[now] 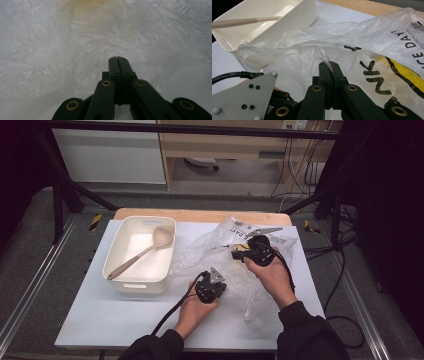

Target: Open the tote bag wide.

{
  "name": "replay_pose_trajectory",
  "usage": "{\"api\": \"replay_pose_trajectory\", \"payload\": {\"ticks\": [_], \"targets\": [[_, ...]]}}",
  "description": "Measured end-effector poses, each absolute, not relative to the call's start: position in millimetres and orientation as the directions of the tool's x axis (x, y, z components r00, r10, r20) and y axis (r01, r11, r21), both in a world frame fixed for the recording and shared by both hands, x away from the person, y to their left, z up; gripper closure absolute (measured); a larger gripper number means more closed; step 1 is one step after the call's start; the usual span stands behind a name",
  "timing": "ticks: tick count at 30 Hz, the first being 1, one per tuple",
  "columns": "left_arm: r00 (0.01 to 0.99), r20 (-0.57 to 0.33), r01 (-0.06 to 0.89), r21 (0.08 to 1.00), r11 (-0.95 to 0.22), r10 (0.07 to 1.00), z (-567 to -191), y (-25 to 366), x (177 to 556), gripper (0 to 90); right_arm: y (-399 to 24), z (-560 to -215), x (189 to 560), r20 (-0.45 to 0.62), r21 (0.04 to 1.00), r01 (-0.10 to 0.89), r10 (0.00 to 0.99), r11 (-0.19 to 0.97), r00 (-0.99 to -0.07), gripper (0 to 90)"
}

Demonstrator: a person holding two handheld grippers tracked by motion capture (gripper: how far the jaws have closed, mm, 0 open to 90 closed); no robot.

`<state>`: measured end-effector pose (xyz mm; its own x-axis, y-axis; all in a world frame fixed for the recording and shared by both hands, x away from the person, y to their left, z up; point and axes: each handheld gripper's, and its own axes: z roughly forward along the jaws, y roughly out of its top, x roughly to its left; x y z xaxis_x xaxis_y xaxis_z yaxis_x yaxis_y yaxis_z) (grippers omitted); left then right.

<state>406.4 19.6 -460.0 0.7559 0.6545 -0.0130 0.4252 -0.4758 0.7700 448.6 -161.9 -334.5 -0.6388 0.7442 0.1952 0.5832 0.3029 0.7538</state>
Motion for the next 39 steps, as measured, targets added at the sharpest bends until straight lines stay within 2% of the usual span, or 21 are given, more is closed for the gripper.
{"api": "replay_pose_trajectory", "payload": {"ticks": [8,22,39], "targets": [[0.755,-0.041,0.442,0.769,-0.462,0.654,-460.2,21.4,408.7,90.0,-151.1,-322.7,454.4,0.200,0.769,0.569,0.736,0.292,-0.647,90.0],[0.770,-0.038,0.432,0.766,-0.476,0.637,-459.8,22.8,410.6,90.0,-148.8,-296.6,454.9,0.198,0.805,0.536,0.736,0.255,-0.648,90.0],[0.773,-0.034,0.427,0.766,-0.480,0.633,-459.5,23.1,410.4,90.0,-153.8,-292.8,460.8,0.207,0.809,0.540,0.748,0.232,-0.631,90.0]]}}
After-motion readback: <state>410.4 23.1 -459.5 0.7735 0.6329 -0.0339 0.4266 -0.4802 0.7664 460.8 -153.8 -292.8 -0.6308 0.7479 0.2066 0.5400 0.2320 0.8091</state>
